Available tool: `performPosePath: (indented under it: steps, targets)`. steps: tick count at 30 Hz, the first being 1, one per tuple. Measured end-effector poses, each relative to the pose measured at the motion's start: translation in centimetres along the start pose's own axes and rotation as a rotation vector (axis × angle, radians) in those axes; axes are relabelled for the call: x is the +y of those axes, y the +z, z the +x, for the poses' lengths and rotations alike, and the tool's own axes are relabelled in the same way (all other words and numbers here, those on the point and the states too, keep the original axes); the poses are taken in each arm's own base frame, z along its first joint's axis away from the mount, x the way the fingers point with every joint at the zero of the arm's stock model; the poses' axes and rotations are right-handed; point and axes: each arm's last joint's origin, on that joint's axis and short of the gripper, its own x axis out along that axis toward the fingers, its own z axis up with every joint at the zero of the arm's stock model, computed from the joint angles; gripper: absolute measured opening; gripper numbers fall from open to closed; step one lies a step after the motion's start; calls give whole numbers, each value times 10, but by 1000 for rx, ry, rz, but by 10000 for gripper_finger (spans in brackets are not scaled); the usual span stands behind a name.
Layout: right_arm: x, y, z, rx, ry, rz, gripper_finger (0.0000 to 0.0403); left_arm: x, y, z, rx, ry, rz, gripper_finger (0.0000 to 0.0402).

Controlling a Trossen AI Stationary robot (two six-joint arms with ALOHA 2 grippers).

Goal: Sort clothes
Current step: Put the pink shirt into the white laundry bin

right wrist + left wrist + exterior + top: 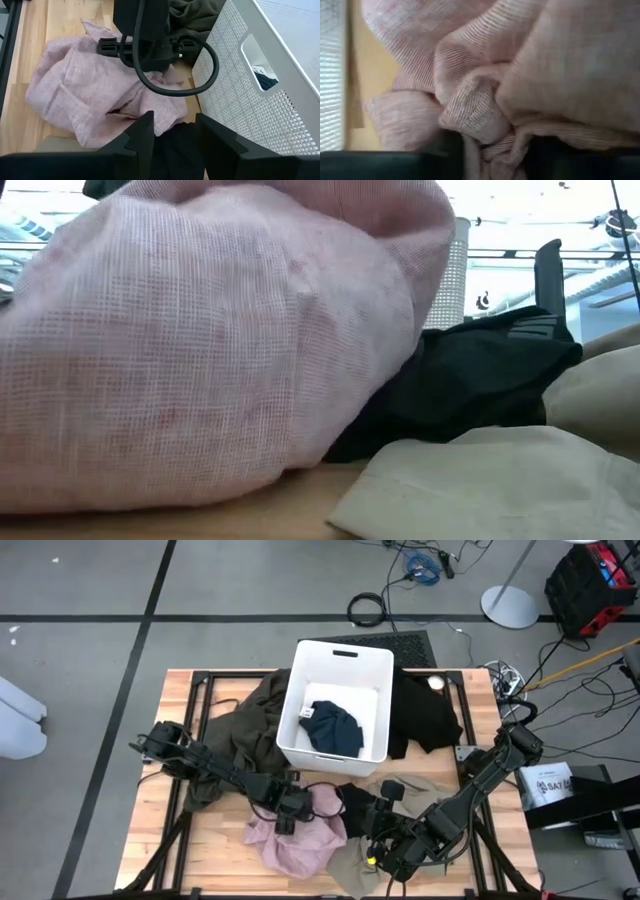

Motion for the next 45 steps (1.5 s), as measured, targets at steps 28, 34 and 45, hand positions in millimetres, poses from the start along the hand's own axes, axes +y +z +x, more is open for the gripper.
performPosePath:
  steps: [28, 34, 45]
  targets:
    - [0, 0, 0, 0, -3, -10, 130, -8, -32, -163, -403, -78, -126, 20]
    - [0, 0, 0, 0, -3, -10, 130, -8, -43, -196, -546, -111, -141, 20]
    - [-1, -1, -2, 4, -1, -24, 130, 0, -59, -244, -788, -180, -183, 20]
